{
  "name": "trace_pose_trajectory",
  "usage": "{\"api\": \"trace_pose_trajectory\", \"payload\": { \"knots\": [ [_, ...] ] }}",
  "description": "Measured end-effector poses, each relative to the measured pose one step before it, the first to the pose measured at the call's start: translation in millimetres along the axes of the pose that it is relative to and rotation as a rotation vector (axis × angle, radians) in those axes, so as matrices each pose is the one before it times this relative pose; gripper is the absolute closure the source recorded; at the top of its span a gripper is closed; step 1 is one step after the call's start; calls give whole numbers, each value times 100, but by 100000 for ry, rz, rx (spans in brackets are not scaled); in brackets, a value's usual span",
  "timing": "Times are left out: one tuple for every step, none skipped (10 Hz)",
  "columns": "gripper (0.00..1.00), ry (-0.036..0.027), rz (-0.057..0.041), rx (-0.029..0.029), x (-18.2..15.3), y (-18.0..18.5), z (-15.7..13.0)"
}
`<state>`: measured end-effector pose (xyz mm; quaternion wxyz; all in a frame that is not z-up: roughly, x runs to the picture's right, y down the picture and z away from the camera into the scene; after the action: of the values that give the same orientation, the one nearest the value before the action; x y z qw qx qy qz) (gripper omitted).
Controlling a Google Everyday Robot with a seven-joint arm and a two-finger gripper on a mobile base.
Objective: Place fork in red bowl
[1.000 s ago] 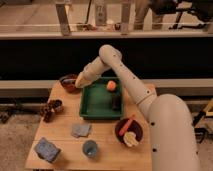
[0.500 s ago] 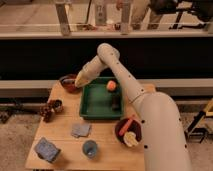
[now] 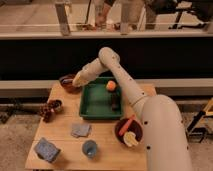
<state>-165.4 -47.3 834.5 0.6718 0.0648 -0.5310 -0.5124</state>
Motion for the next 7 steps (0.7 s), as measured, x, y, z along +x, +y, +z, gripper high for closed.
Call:
{"api": "trace_pose_trajectory", "payload": {
  "knots": [
    [98, -788, 1636, 875, 71, 111, 465],
    [98, -668, 1077, 236, 61, 9, 253],
    [98, -573, 709, -297, 29, 135, 179],
    [98, -445, 1142, -392, 163, 255, 104],
    [98, -323, 1063, -245, 177, 322, 15],
    [98, -307, 1031, -376, 205, 365, -3],
    [98, -574, 1041, -490, 215, 353, 109]
  ]
}}
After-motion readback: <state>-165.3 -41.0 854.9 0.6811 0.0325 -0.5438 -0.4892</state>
